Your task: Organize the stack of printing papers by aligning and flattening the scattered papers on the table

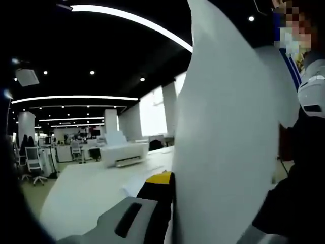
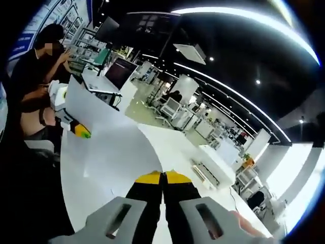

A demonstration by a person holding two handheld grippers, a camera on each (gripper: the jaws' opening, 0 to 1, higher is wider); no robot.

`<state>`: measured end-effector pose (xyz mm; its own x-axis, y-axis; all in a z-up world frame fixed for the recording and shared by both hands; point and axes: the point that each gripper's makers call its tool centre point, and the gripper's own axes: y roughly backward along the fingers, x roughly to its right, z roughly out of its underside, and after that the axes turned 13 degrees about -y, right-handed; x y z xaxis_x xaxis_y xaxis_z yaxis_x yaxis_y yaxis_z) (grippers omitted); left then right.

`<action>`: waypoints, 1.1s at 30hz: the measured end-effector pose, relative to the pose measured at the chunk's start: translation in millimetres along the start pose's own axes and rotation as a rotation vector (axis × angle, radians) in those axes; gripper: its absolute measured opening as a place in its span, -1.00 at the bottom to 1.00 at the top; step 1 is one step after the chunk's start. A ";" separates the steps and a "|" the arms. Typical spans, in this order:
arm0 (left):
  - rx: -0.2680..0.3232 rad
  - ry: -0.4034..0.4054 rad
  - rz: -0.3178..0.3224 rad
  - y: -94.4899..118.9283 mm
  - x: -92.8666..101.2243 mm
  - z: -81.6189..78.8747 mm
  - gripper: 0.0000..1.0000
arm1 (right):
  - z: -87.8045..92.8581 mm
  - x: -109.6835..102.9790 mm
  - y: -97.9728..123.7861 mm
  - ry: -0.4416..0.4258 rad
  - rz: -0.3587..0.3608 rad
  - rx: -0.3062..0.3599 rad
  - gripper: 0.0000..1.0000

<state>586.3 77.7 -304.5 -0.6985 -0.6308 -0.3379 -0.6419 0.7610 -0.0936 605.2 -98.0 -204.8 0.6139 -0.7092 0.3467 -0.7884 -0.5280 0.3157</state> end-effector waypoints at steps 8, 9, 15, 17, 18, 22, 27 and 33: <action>0.005 0.000 0.000 0.4 -1.1 -2.1 -0.88 | -4.8 -7.9 -12.5 0.050 -0.004 -0.042 -1.00; 0.004 0.000 0.001 0.6 -1.2 -2.0 -0.88 | -5.7 -8.9 -13.4 0.054 -0.007 -0.049 -1.00; 0.002 0.001 0.002 0.1 -0.7 -1.7 -0.88 | -13.8 -17.8 -18.8 0.074 -0.031 -0.058 -1.00; 0.001 -0.001 0.003 -0.3 -0.4 -1.7 -0.88 | -16.4 -20.3 -21.0 0.084 -0.033 -0.052 -1.00; 0.000 -0.002 0.003 -0.4 -0.4 -1.4 -0.88 | -16.7 -20.9 -21.9 0.085 -0.033 -0.053 -1.00; -0.004 0.003 0.010 -0.8 0.5 -1.0 -0.88 | -15.0 -24.9 -26.5 0.094 -0.035 -0.063 -1.00; -0.007 0.013 0.011 -0.6 0.1 -0.1 -0.87 | -15.3 -28.1 -30.5 0.113 -0.033 -0.076 -1.00; -0.003 0.019 0.011 -0.5 -0.5 0.5 -0.86 | -19.5 -28.8 -35.5 0.139 -0.024 -0.093 -1.00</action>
<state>587.1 77.8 -304.7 -0.7114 -0.6252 -0.3210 -0.6352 0.7674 -0.0870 616.3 -49.8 -208.7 0.6370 -0.6222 0.4552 -0.7704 -0.4934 0.4037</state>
